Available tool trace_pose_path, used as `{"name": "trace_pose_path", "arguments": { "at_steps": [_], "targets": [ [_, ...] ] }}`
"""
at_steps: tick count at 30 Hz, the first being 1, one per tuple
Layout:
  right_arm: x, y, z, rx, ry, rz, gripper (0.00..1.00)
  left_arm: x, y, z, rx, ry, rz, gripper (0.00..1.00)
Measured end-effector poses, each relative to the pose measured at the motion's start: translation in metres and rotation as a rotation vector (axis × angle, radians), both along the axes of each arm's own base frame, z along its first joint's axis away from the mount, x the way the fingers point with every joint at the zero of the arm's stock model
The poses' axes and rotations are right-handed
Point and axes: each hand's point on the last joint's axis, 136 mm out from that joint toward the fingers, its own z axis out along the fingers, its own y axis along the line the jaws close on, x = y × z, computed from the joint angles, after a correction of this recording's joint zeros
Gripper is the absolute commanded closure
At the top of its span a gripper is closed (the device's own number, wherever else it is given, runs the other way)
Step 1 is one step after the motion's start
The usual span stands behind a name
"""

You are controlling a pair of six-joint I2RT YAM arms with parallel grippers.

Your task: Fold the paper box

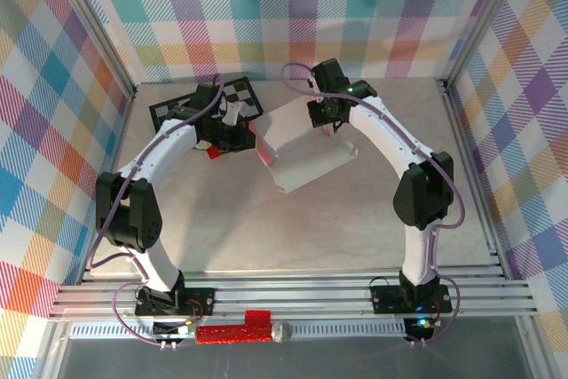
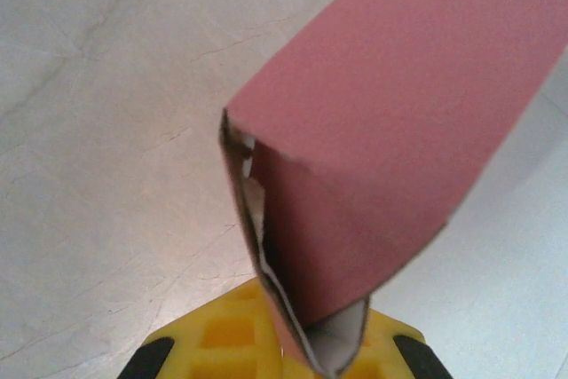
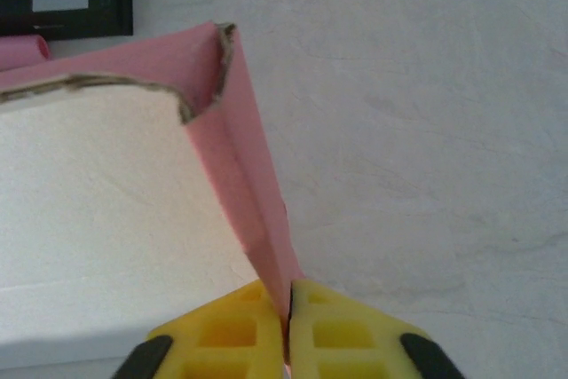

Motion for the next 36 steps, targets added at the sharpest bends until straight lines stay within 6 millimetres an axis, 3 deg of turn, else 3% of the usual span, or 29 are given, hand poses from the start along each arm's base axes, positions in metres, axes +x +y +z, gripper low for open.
{"name": "trace_pose_path", "arguments": {
  "at_steps": [7,12,15,22,25,36],
  "targets": [
    [-0.007,-0.008,-0.005,-0.081,-0.004,-0.133,1.0,-0.001,-0.007,-0.006,0.037,0.006,0.011,1.0],
    [-0.024,-0.014,-0.022,-0.152,0.042,-0.249,1.0,-0.003,-0.012,-0.021,0.123,0.021,0.05,1.0],
    [-0.037,-0.012,-0.036,-0.17,0.073,-0.279,1.0,-0.007,-0.01,-0.035,0.181,0.04,0.085,1.0],
    [-0.075,-0.01,-0.096,-0.192,0.214,-0.288,1.0,-0.024,0.003,-0.085,0.267,0.131,0.144,1.0],
    [-0.08,-0.009,-0.105,-0.181,0.24,-0.288,1.0,-0.029,0.003,-0.105,0.274,0.164,0.157,0.97],
    [-0.093,-0.013,-0.125,-0.19,0.285,-0.299,1.0,-0.016,-0.006,-0.129,0.25,0.145,0.217,0.84]
  ]
}}
